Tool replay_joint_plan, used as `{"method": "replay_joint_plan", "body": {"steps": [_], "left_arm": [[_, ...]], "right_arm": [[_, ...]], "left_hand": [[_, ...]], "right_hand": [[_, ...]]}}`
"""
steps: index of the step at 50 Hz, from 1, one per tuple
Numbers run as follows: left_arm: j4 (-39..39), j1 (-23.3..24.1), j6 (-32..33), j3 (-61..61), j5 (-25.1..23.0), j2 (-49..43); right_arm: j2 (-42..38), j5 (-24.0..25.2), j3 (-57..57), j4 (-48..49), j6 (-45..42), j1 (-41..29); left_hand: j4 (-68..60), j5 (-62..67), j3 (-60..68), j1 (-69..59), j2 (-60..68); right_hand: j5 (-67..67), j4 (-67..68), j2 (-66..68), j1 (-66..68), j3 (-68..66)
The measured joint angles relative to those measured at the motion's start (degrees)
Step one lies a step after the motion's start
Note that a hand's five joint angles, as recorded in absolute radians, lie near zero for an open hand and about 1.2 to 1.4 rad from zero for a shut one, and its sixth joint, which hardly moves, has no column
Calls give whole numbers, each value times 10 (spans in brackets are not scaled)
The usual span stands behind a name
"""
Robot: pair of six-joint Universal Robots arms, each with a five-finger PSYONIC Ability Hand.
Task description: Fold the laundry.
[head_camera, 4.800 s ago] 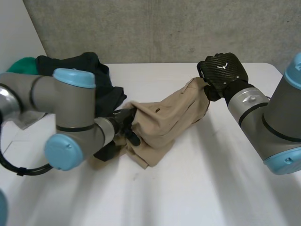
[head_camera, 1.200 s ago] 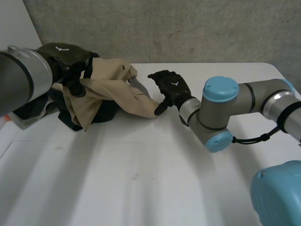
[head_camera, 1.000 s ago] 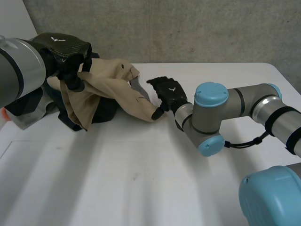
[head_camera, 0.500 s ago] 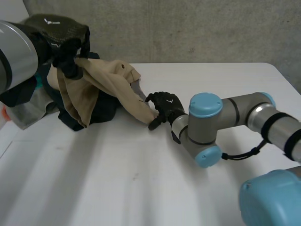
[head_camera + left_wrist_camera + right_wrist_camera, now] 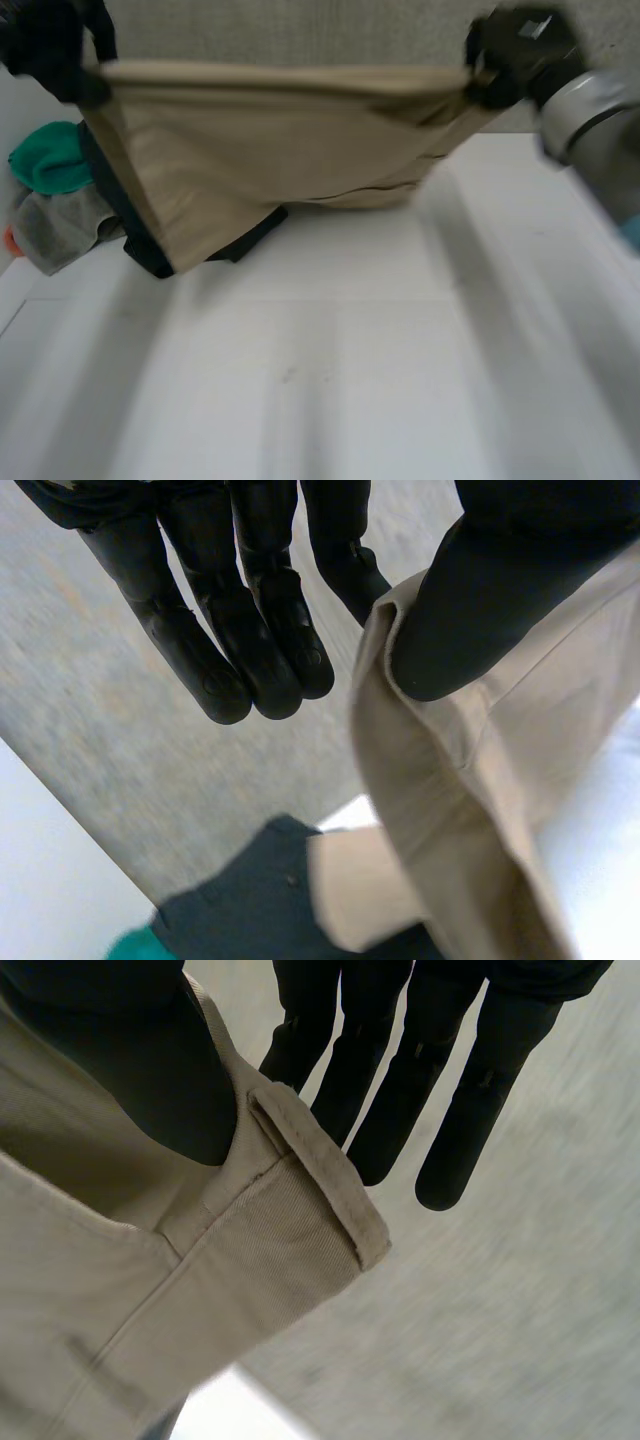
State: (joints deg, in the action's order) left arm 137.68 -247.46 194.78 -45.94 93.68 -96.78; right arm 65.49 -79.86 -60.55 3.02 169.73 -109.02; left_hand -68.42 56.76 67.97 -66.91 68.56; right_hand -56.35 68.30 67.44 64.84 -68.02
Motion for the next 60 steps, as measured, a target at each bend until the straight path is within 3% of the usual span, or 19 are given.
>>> {"method": "replay_joint_plan", "body": {"steps": [1,7,15,26,36,49,56,60], "left_arm": [[0,-7,0,7,-9,8],[1,-24,-2,44,-34,38],[1,-17,-1,60,-33,35],[2,19,-7,95,-26,15],[5,41,-18,156,-17,30],[53,30,-37,122,-19,102],[68,22,-37,129,-17,105],[90,14,-35,145,-15,56]], "right_arm": [[60,23,-10,-16,-30,21],[153,63,27,-91,-59,61],[140,102,78,-181,-59,78],[129,74,65,-203,-97,77],[223,77,36,-200,-104,86],[338,136,10,-220,-99,142],[326,156,25,-223,-82,158],[269,159,39,-216,-68,137]], "left_hand": [[0,0,0,0,0],[0,0,0,0,0],[0,0,0,0,0],[0,0,0,0,0],[0,0,0,0,0],[-2,0,2,0,1],[-2,0,2,0,1],[-2,0,2,0,1]], "right_hand": [[0,0,0,0,0],[0,2,0,0,0],[0,2,0,0,0],[0,2,0,0,0],[0,2,0,0,0],[0,2,0,0,0],[0,2,0,0,0],[0,2,0,0,0]]}}
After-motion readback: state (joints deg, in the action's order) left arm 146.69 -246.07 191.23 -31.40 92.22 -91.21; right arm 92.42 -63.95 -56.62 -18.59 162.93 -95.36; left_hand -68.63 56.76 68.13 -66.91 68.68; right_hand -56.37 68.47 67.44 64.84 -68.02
